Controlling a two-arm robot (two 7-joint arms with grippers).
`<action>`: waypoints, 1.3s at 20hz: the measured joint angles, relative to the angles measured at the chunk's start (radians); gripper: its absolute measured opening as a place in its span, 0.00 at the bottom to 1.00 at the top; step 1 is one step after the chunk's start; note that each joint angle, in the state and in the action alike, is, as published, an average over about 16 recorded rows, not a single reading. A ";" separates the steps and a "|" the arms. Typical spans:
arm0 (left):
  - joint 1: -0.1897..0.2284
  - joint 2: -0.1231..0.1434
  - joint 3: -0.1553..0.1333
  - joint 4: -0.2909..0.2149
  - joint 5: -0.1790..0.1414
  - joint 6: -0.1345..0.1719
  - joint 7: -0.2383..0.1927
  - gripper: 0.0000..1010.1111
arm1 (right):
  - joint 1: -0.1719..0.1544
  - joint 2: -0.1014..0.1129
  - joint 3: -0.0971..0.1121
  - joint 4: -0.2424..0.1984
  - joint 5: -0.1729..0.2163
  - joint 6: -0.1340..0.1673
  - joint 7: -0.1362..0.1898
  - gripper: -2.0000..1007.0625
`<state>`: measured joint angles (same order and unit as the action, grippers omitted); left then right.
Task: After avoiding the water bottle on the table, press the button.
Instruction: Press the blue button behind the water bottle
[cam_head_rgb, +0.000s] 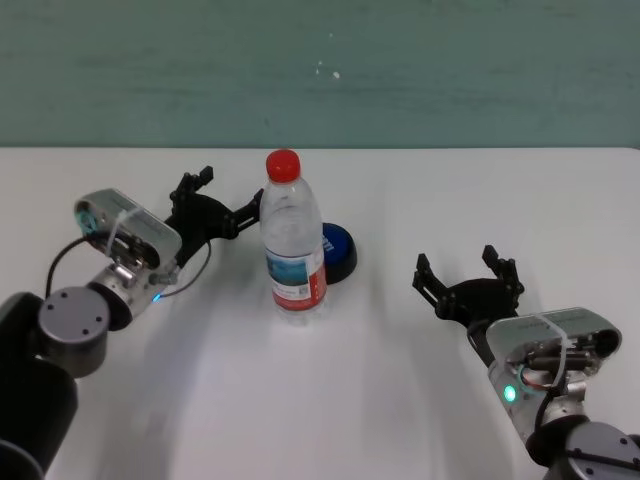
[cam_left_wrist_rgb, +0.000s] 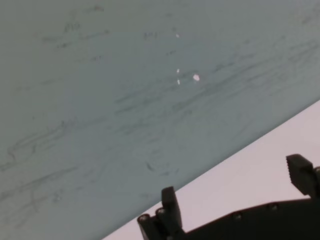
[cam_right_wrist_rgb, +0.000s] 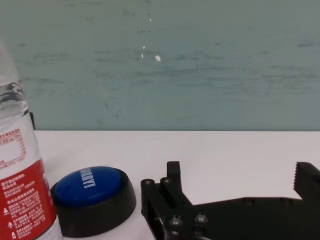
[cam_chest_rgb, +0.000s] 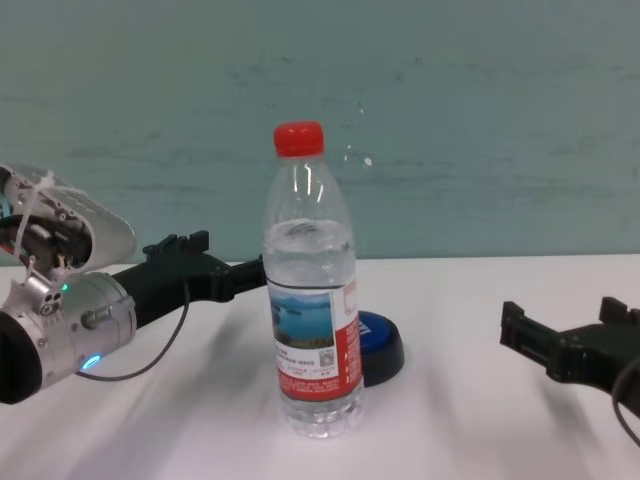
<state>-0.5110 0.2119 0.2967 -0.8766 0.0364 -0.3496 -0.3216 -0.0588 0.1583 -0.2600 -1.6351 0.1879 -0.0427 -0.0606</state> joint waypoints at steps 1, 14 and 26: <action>-0.005 -0.003 0.002 0.007 0.002 0.000 0.001 0.99 | 0.000 0.000 0.000 0.000 0.000 0.000 0.000 1.00; -0.029 -0.019 0.014 0.036 0.015 0.010 0.001 0.99 | 0.000 0.000 0.000 0.000 0.000 0.000 0.000 1.00; -0.019 -0.013 0.010 0.020 0.016 0.018 0.015 0.99 | 0.000 0.000 0.000 0.000 0.000 0.000 0.000 1.00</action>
<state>-0.5305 0.1989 0.3064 -0.8566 0.0528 -0.3319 -0.3066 -0.0588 0.1583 -0.2600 -1.6351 0.1879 -0.0427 -0.0606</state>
